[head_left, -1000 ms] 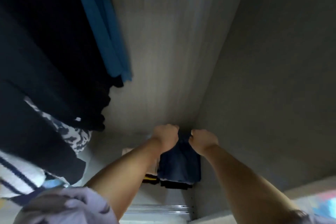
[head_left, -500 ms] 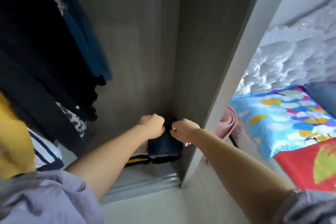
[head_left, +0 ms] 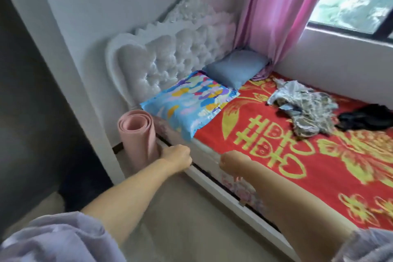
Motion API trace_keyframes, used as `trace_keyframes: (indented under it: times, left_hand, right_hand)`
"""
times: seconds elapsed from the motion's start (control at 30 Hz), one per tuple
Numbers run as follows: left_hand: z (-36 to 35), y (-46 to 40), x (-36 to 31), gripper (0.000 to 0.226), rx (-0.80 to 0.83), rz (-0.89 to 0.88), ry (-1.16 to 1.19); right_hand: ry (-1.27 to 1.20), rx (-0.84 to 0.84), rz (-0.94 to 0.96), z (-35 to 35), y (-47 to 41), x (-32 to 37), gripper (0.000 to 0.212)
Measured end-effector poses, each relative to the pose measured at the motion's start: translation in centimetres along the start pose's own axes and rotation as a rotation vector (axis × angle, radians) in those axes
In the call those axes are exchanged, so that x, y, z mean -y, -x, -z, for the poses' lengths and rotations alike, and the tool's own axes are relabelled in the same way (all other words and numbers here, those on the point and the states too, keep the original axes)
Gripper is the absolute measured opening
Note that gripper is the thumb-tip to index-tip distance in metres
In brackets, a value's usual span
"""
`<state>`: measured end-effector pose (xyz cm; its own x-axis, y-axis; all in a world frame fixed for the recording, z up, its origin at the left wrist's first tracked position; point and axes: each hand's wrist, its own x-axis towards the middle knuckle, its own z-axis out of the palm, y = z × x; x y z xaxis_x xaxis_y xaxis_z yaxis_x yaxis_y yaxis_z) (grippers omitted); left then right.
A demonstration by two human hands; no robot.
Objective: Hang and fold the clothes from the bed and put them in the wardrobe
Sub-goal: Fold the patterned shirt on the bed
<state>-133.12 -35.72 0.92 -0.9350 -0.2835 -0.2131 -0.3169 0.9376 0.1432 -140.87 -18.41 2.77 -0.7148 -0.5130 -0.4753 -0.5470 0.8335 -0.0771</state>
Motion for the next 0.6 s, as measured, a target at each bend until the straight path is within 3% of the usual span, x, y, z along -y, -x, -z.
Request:
trace_keyframes:
  times: [0.23, 0.6]
  left_hand:
    - [-0.4, -6.4, -12.2, 0.023, 0.077, -0.29, -0.057]
    - [0.1, -24.8, -23.5, 0.026, 0.209, -0.524, -0.158]
  right_hand:
    - [-0.159, 0.033, -0.261, -2.0, 0.3, -13.4, 0.027]
    - [-0.341, 0.016, -0.508, -0.9, -7.3, -28.5, 0.029]
